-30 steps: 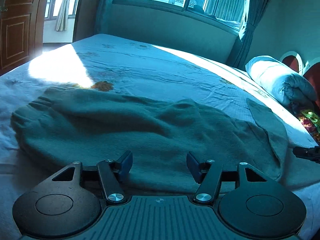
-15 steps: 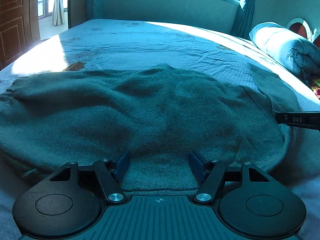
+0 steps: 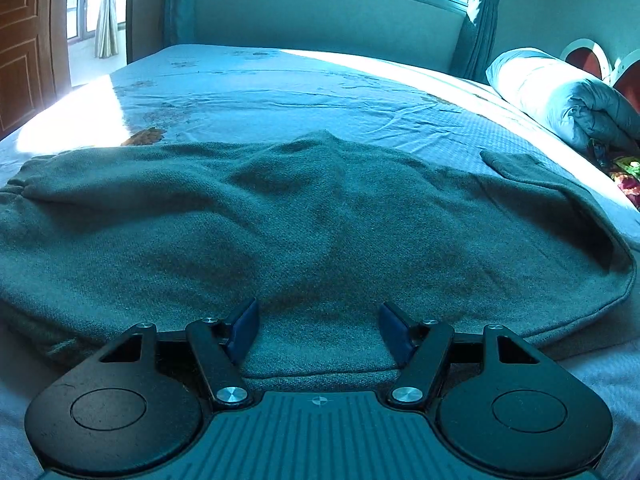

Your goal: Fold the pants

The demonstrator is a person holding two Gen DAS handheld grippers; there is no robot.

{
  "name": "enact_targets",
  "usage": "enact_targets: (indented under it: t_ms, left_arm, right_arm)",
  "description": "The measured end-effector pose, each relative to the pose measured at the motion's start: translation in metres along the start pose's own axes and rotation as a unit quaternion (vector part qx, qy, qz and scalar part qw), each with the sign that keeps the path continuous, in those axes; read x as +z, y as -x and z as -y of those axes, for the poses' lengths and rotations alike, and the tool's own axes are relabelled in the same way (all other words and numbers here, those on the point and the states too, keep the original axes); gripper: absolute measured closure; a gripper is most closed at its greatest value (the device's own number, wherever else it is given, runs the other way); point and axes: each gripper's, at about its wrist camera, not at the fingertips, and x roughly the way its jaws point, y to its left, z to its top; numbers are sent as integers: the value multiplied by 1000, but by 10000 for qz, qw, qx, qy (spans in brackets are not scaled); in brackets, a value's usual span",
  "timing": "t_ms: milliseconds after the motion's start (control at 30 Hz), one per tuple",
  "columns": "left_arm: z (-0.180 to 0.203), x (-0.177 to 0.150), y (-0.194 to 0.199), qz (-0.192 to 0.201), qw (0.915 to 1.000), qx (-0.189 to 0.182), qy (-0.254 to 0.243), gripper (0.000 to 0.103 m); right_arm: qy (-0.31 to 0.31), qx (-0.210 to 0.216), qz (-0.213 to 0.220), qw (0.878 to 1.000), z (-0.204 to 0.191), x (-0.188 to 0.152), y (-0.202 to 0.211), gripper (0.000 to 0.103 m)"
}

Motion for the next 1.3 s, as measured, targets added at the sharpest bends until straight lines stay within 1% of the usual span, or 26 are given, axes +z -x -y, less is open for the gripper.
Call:
enact_targets:
  t_ms: [67,100,200,300,367,400,433,467,500,567,600,633,667,700,733,767,833,867,900,933,967,1000,1067,1167,1233,1300]
  left_arm:
    - [-1,0,1,-2,10000,-17,68,36]
    - [-2,1,1,-6,9999,-27,103,36]
    - [-3,1,2,-34,9999,-27,165,36]
    - [0,1,1,-65,9998,56,155,36]
    - [3,1,0,-75,9998,123,138,36]
    - [3,1,0,-76,9998,131,120,36]
    - [4,1,0,-77,9998,132,94,36]
    - [3,1,0,-79,9999,130,77,36]
    - [3,1,-1,-80,9999,129,70,36]
    - [4,1,-1,-75,9999,147,41,36]
    - [5,0,-2,-61,9999,157,25,35]
    - [6,-1,-1,-38,9998,170,3,35]
    - [7,-2,-1,-22,9998,175,-23,35]
    - [7,-2,-1,-15,9998,172,-37,35]
    - [7,-2,-1,-17,9999,159,-34,35]
    - [6,-1,-1,-24,9999,142,-38,35]
    - [4,-1,0,-41,9999,99,-48,35]
    - [4,-1,0,-39,9999,86,-56,35]
    - [4,-1,0,-36,9999,84,-67,35]
    - [5,-2,0,-29,9999,94,-74,35]
    - [5,-2,0,-22,9999,104,-72,35]
    - [6,-2,0,-17,9999,111,-70,34]
    - [6,-3,0,-10,9999,113,-57,34]
    - [4,-2,0,-22,10000,82,-34,34]
    - [3,-2,0,-30,10000,60,-24,34]
    - [3,-2,1,-34,10000,56,-24,34]
  right_arm:
    - [411,91,96,9991,-13,20,-15,69]
    - [667,26,129,9977,-21,29,-25,69]
    - [1422,-87,-46,9898,-43,46,-58,70]
    - [2328,-543,-119,9709,-65,48,-86,69]
    - [2785,-777,43,9573,-71,47,-97,72]
    - [2871,-801,51,9545,-69,48,-100,83]
    - [2775,-820,-16,9572,-62,51,-102,100]
    - [2388,-875,-45,9671,-47,58,-99,103]
    - [1955,-894,-16,9766,-29,63,-92,103]
    - [1201,-921,58,9885,5,62,-73,103]
    - [398,-718,-13,9966,34,56,-61,103]
    - [-351,-517,-108,9980,57,47,-53,103]
    - [-1449,-244,-313,9887,90,29,-48,103]
    - [-2277,-116,-473,9725,116,9,-45,98]
    - [-2780,-72,-526,9591,133,-7,-42,95]
    - [-2878,-214,-529,9560,144,-22,-37,101]
    - [-2507,-421,-441,9661,145,-27,-24,103]
    - [-2282,-350,-408,9721,141,-23,-19,90]
    - [-1805,-296,-396,9823,131,-17,-17,82]
    - [-1212,-325,-354,9915,117,-9,-16,82]
    - [-595,-354,-271,9972,103,-2,-15,79]
    - [22,-332,-200,9992,86,2,-15,77]
    - [1132,-360,-238,9926,56,8,-25,78]
    - [2260,-556,-265,9722,26,4,-39,78]
    - [2765,-762,-219,9577,14,-2,-46,78]
    - [3121,-779,-240,9465,7,-8,-50,76]
